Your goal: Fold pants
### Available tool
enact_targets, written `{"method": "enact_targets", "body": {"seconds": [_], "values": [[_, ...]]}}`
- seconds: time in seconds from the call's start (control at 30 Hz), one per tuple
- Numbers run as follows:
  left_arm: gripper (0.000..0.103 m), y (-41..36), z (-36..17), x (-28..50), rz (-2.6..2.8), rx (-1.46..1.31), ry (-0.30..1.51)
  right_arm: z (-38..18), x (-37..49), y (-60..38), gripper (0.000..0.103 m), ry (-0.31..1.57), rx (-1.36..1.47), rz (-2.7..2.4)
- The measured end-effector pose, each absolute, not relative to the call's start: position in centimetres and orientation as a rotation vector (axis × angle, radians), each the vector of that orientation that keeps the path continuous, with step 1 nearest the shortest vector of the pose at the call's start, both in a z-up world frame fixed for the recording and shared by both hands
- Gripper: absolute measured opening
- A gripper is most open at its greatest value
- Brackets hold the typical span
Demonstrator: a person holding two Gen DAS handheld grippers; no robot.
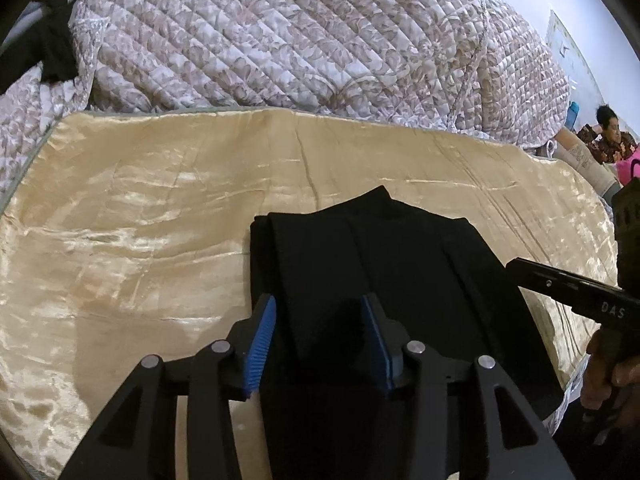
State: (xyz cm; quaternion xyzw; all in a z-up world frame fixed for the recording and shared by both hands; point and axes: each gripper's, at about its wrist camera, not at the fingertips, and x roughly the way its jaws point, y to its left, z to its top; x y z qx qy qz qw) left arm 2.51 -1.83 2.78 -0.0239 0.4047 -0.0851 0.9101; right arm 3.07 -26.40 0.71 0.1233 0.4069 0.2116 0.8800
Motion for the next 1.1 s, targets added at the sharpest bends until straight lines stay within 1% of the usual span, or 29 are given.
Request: {"method": "enact_targets", "body": {"seconds": [0.1, 0.37, 0.5, 0.63, 0.8, 0.87, 0.93, 1.0, 1.07, 1.1], "values": [[0.056, -1.1, 2.4, 2.8, -0.182, -0.089, 0.832, 0.1, 3.6, -26.7, 0.038, 0.858, 0.289, 0.445], [0.062, 0.3, 1.2, 2.1, -0.224, -0.200, 0.853, -1.9, 4.1, -27.5, 0.038, 0.910, 0.418, 0.482], [0.062, 1.2, 0.5, 1.4, -0.263, -0.276, 0.870, -2.1, 3.2, -27.8, 0.038, 0.915, 0.452, 0.512], [0.062, 1.1, 0.5, 1.0, -0.279, -0.271, 0.861, -2.4, 2.3, -28.2, 0.040, 0.924, 0.499, 0.549], [0.066, 1.0, 0.2, 2.6, -0.287, -0.291, 0.855, -2.6, 2.7, -28.1, 0.040, 0.927, 0.522, 0.567], [0.066, 0.7, 0.2, 3.0, -0.283, -0.286, 0.847, -2.7, 3.4, -27.8, 0.040, 0.923, 0.526, 0.570], [0.063, 0.7, 0.3, 2.6, -0.276, -0.289, 0.843, -2.7, 3.9, -27.5, 0.040, 0.919, 0.519, 0.569], [0.055, 0.7, 0.4, 2.1, -0.275, -0.284, 0.842, -2.5, 3.6, -27.4, 0.038, 0.915, 0.512, 0.566], [0.049, 0.9, 0.6, 1.3, -0.265, -0.278, 0.839, -2.6, 3.2, -27.5, 0.033, 0.918, 0.522, 0.575], [0.045, 0.9, 0.8, 1.0, -0.256, -0.274, 0.837, -2.6, 3.0, -27.6, 0.032, 0.919, 0.527, 0.578]]}}
